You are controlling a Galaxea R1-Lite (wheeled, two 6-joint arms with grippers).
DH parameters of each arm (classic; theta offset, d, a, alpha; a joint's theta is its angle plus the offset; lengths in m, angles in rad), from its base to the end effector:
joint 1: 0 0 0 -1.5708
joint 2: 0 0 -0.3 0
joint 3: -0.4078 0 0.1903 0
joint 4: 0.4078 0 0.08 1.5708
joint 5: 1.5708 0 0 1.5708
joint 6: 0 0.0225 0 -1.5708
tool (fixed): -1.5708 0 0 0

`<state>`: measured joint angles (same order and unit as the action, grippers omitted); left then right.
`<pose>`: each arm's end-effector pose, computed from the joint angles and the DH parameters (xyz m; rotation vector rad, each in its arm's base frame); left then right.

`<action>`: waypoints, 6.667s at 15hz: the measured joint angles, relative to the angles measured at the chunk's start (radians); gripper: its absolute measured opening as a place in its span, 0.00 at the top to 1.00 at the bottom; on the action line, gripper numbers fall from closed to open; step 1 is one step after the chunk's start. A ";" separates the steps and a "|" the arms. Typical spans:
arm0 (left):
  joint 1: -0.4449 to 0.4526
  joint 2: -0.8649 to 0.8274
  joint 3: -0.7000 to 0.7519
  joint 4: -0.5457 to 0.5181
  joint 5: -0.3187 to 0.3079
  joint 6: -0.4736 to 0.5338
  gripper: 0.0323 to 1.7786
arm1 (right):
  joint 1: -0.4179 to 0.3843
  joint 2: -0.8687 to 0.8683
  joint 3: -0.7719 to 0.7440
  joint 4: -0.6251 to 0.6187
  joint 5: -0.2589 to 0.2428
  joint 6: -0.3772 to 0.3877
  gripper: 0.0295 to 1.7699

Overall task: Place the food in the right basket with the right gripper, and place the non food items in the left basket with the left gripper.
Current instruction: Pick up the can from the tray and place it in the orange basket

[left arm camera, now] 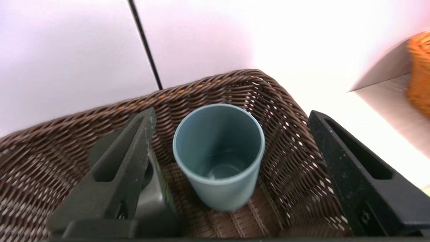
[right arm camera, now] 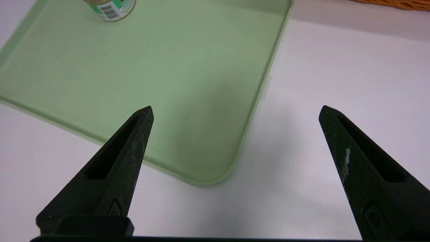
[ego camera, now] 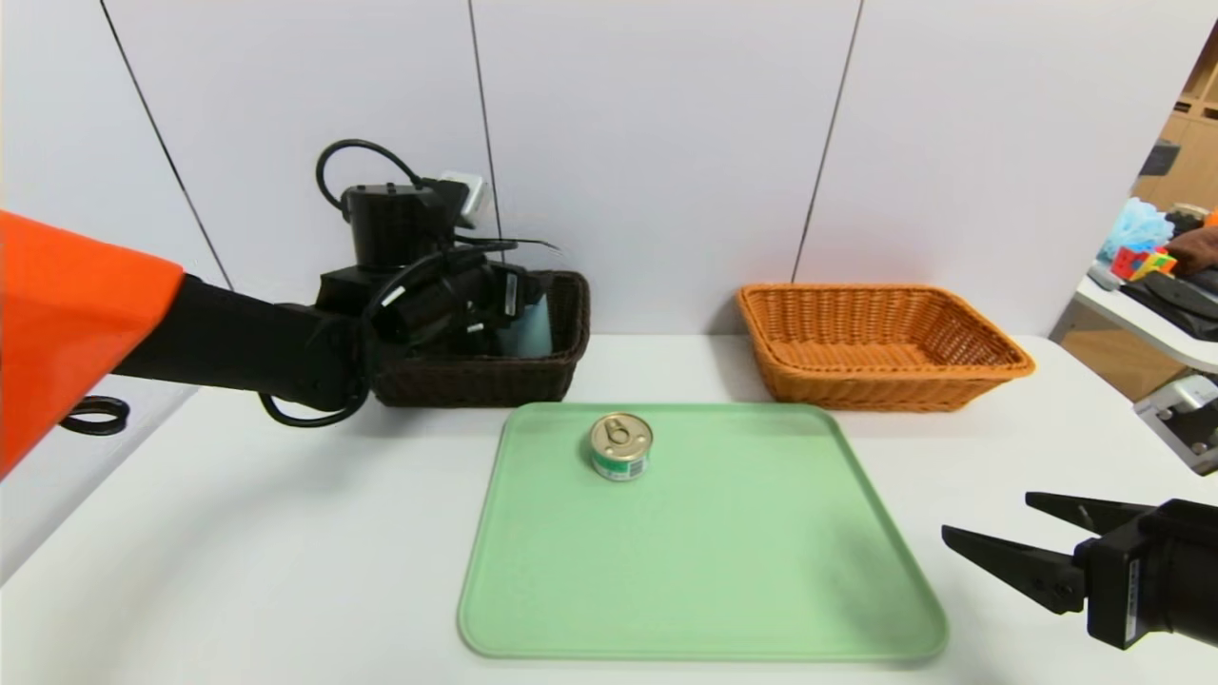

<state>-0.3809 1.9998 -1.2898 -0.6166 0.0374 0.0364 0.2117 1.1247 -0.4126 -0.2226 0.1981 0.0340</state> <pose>0.3795 -0.1511 0.2066 0.0555 0.0856 -0.3449 0.1381 0.0342 0.1656 0.0295 0.4996 0.3931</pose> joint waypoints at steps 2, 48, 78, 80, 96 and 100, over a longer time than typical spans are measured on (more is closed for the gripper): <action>-0.002 -0.068 0.032 0.061 0.001 -0.030 0.09 | 0.001 -0.006 0.000 -0.001 0.001 0.000 0.04; -0.011 -0.719 0.736 0.138 -0.631 0.019 0.05 | 0.437 0.699 -0.133 -0.801 -0.009 -0.095 0.04; -0.009 -0.702 0.732 0.127 -0.621 0.012 0.05 | 0.488 1.019 -0.262 -1.057 -0.197 -0.034 0.04; -0.009 -0.701 0.732 0.127 -0.621 0.012 0.05 | 0.489 1.022 -0.269 -1.046 -0.199 -0.028 0.04; -0.009 -0.688 0.710 0.129 -0.620 0.011 0.05 | 0.487 1.082 -0.369 -1.001 -0.227 0.020 0.04; -0.009 -0.686 0.710 0.129 -0.620 0.011 0.05 | 0.487 1.100 -0.385 -0.993 -0.227 0.020 0.04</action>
<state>-0.3896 1.3138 -0.5800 -0.4877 -0.5830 0.0470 0.6989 2.2249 -0.7977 -1.2155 -0.0291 0.0538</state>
